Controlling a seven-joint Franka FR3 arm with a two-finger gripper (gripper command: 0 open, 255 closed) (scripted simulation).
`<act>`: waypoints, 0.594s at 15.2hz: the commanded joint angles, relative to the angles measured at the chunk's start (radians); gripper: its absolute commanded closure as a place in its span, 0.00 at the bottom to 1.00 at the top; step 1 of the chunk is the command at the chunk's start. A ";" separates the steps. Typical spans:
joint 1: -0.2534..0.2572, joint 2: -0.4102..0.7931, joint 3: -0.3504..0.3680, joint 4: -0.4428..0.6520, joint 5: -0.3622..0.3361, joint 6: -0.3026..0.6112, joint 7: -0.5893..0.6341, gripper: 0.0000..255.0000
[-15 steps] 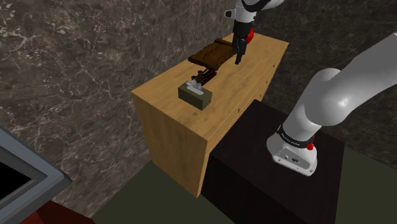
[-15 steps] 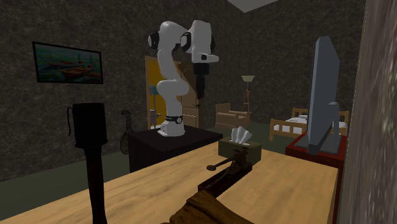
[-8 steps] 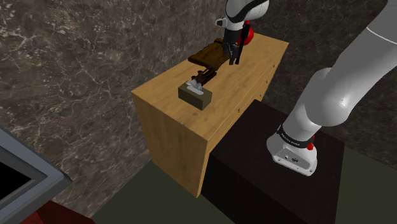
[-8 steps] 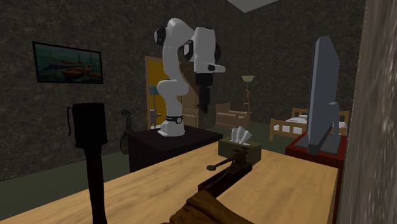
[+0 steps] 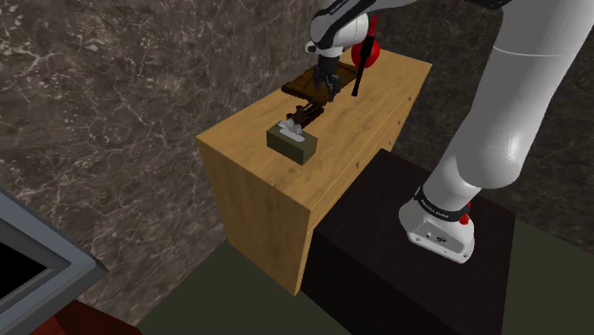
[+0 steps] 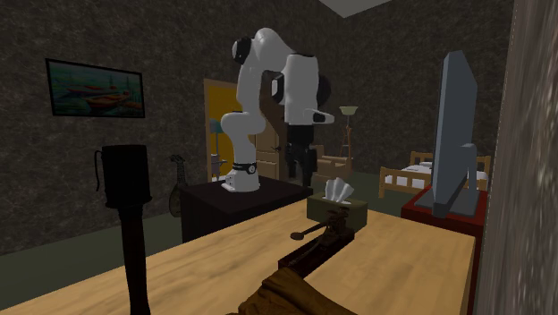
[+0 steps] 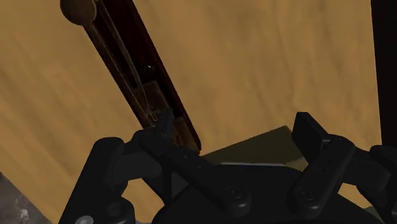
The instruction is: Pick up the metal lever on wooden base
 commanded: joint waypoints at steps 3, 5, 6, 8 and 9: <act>-0.043 0.161 0.049 0.131 0.073 0.025 -0.166 0.00; -0.067 0.238 0.077 0.206 0.096 0.029 -0.233 0.00; -0.079 0.276 0.092 0.244 0.105 0.029 -0.264 0.00; -0.096 0.332 0.115 0.305 0.114 0.028 -0.307 0.00; -0.098 0.341 0.118 0.305 0.118 0.038 -0.309 0.00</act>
